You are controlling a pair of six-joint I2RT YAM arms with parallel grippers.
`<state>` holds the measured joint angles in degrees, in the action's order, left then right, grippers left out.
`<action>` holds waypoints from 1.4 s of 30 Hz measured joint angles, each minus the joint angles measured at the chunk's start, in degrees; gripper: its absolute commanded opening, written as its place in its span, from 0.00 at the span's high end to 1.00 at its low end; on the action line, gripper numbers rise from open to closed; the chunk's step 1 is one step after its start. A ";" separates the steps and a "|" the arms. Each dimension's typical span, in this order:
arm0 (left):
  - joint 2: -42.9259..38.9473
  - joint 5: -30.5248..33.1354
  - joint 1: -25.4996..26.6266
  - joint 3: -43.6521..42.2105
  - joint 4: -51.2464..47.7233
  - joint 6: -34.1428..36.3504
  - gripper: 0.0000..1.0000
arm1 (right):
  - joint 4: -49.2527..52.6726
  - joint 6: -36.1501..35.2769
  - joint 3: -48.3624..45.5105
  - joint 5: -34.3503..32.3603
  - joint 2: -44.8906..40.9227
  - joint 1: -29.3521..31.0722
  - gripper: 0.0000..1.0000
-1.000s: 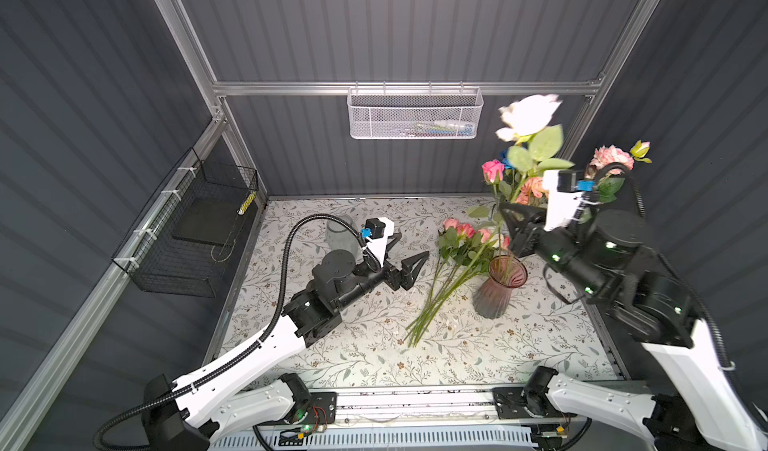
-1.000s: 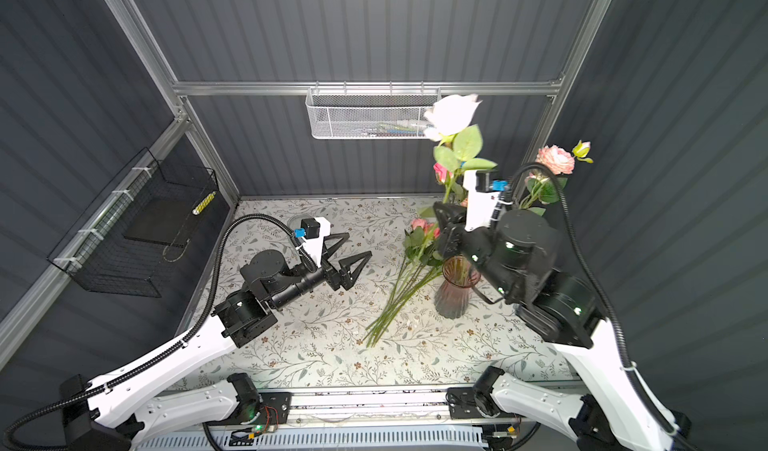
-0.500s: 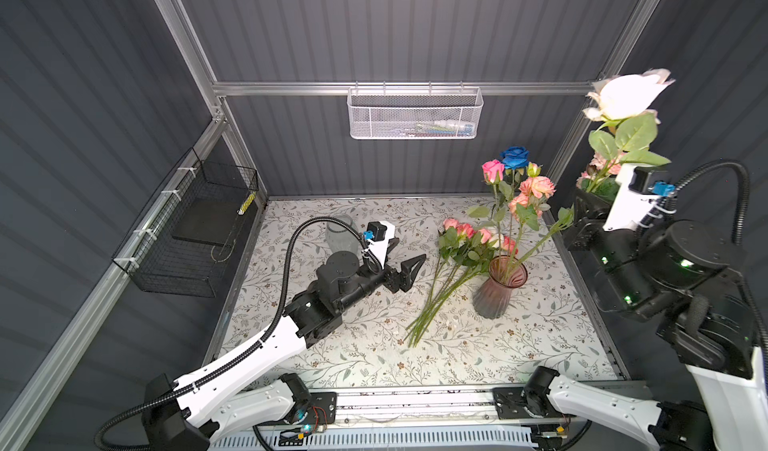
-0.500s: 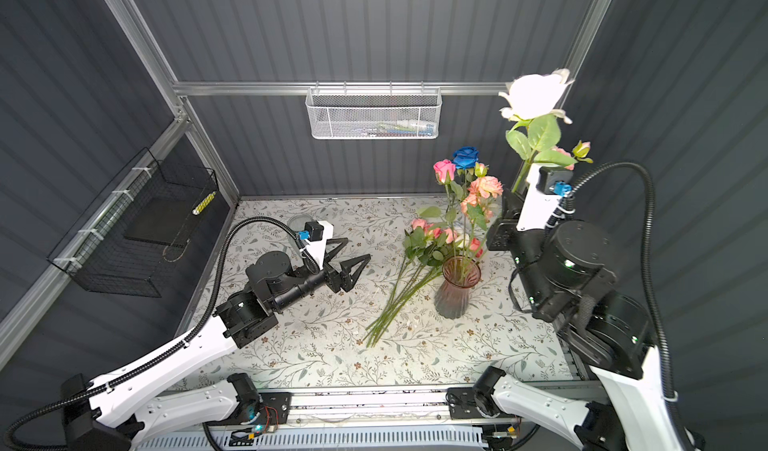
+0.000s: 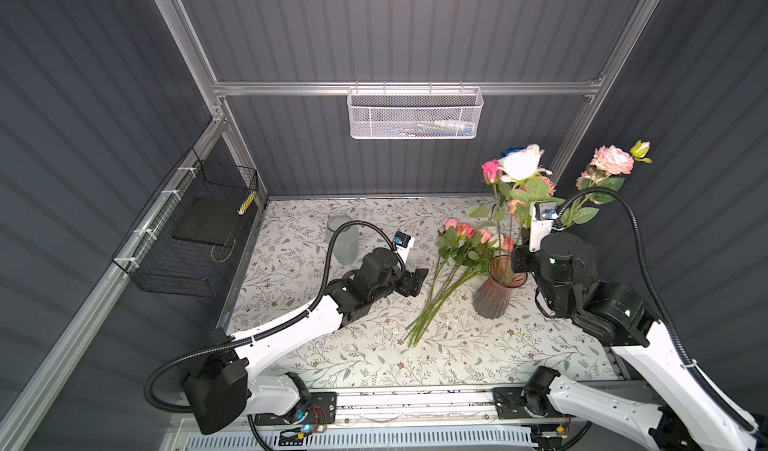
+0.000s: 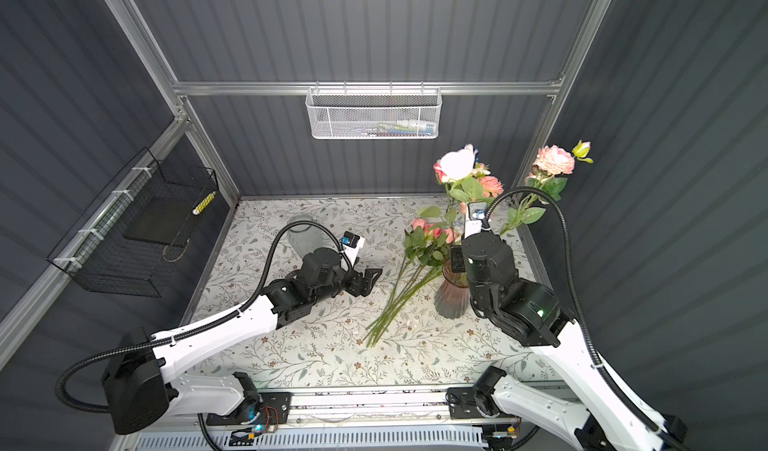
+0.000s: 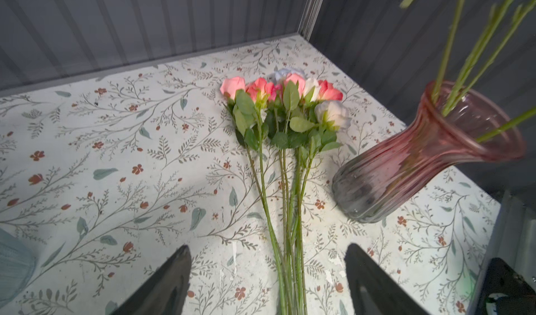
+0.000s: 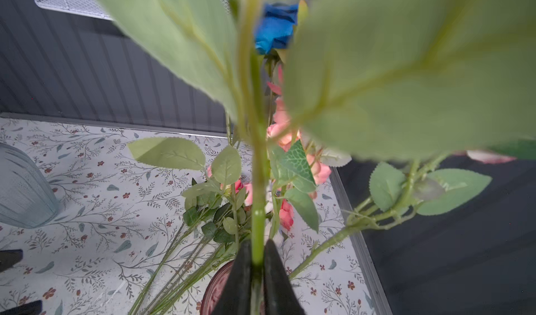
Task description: Arrange the flowers into the vase
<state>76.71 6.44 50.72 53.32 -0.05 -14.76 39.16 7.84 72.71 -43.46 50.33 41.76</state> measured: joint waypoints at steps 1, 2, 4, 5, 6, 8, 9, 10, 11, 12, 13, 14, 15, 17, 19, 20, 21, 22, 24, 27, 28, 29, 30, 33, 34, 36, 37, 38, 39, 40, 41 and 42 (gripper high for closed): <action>0.55 -0.04 0.00 0.07 -0.15 -0.02 0.16 | 0.02 0.52 -0.24 0.22 -0.44 -0.17 0.75; 1.14 -0.20 0.00 0.26 -0.28 -0.02 0.16 | 0.02 1.11 -0.42 0.46 -0.81 -0.28 0.72; 2.12 -0.24 0.00 0.87 -0.39 -0.04 0.15 | 0.00 1.53 -0.72 0.68 -1.05 -0.48 0.68; 2.69 -0.26 0.00 1.31 -0.37 -0.04 0.15 | 0.09 1.95 -0.92 0.79 -1.20 -0.48 0.68; 3.28 -0.39 0.00 1.77 -0.39 -0.04 0.15 | 0.15 2.14 -1.03 0.85 -1.29 -0.48 0.67; 4.70 -0.44 0.00 2.73 -0.37 -0.02 0.16 | 0.20 2.54 -1.29 1.05 -1.51 -0.48 0.65; 5.40 -0.44 0.00 3.08 -0.35 -0.04 0.17 | 0.22 2.64 -1.49 1.09 -1.64 -0.48 0.64; 6.29 -0.46 0.00 3.54 -0.46 -0.02 0.17 | 0.28 2.82 -1.68 1.27 -1.99 -0.48 0.63; 7.43 -0.46 0.00 4.22 -0.90 0.00 0.18 | 0.44 2.93 -1.68 1.49 -2.29 -0.48 0.63; 8.48 -0.55 0.00 4.96 -1.60 0.07 0.20 | 0.42 3.13 -1.68 1.73 -2.58 -0.48 0.62; 9.99 -0.66 0.00 6.01 -2.36 0.20 0.20 | 0.50 3.41 -1.66 2.01 -3.02 -0.48 0.61; 11.65 -0.70 0.00 7.21 -3.15 0.42 0.21 | 0.57 3.58 -1.64 2.23 -3.43 -0.48 0.60; 13.18 -0.90 0.00 8.35 -3.85 0.63 0.23 | 0.76 3.67 -1.53 2.49 -3.80 -0.48 0.60; 16.37 -1.36 0.00 10.54 -5.18 1.11 0.26 | 0.87 3.74 -1.14 3.17 -4.33 -0.48 0.59; 19.10 -1.99 0.00 12.17 -6.19 1.64 0.30 | 0.90 3.74 -0.59 3.72 -4.76 -0.48 0.59; 20.24 -2.32 0.00 12.76 -6.58 1.92 0.31 | 0.83 3.74 -0.46 3.91 -4.96 -0.48 0.58; 21.20 -2.64 0.00 13.27 -7.04 2.16 0.33 | 0.81 3.72 -0.35 4.11 -5.07 -0.48 0.58; 22.25 -3.10 0.00 13.84 -7.54 2.34 0.34 | 0.79 3.72 -0.28 4.24 -5.11 -0.48 0.57; 23.80 -3.85 0.00 14.78 -8.24 2.60 0.38 | 0.81 3.69 -0.28 4.50 -5.11 -0.48 0.57; 25.90 -5.05 0.00 16.41 -8.96 3.19 0.45 | 0.79 3.72 -0.28 4.68 -5.35 -0.48 0.56; 26.84 -5.53 0.00 17.27 -9.14 3.34 0.46 | 0.79 3.72 -0.28 4.72 -5.55 -0.48 0.55; 27.82 -6.03 0.00 18.23 -9.27 3.48 0.50 | 0.79 3.76 -0.28 4.81 -5.81 -0.48 0.55; 28.89 -6.36 0.00 19.37 -9.44 3.69 0.52 | 0.74 3.76 -0.28 4.94 -6.10 -0.48 0.54; 33.18 -7.21 0.00 23.65 -9.94 4.28 0.57 | 0.72 3.78 -0.28 4.94 -7.26 -0.48 0.54; 34.82 -7.45 0.00 25.00 -10.14 4.50 0.59 | 0.72 3.80 -0.26 4.92 -7.76 -0.48 0.53; 37.99 -7.72 0.00 28.24 -11.85 5.01 0.62 | 0.76 3.98 -0.20 4.83 -8.46 -0.50 0.53; 39.47 -7.76 0.00 29.68 -12.50 5.20 0.66 | 0.76 4.00 -0.17 4.70 -8.70 -0.48 0.52; 40.44 -7.78 0.00 30.62 -12.87 5.44 0.68 | 0.76 4.00 -0.17 4.63 -8.92 -0.52 0.52; 41.38 -7.74 0.00 31.41 -13.42 5.66 0.73 | 0.79 4.00 -0.17 4.50 -9.11 -0.52 0.52; 42.07 -7.72 0.00 32.00 -14.21 5.79 0.76 | 0.79 4.04 -0.17 4.44 -9.31 -0.52 0.52; 42.53 -7.56 0.00 32.35 -14.82 5.88 0.78 | 0.79 4.09 -0.17 4.37 -9.44 -0.52 0.52; 42.88 -7.50 0.00 32.65 -15.54 5.88 0.79 | 0.79 4.15 -0.17 4.28 -9.57 -0.52 0.52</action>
<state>119.59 -1.06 50.72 85.97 -15.59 -8.88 39.94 11.99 72.53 -39.18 40.75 41.23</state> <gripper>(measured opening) 0.236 0.479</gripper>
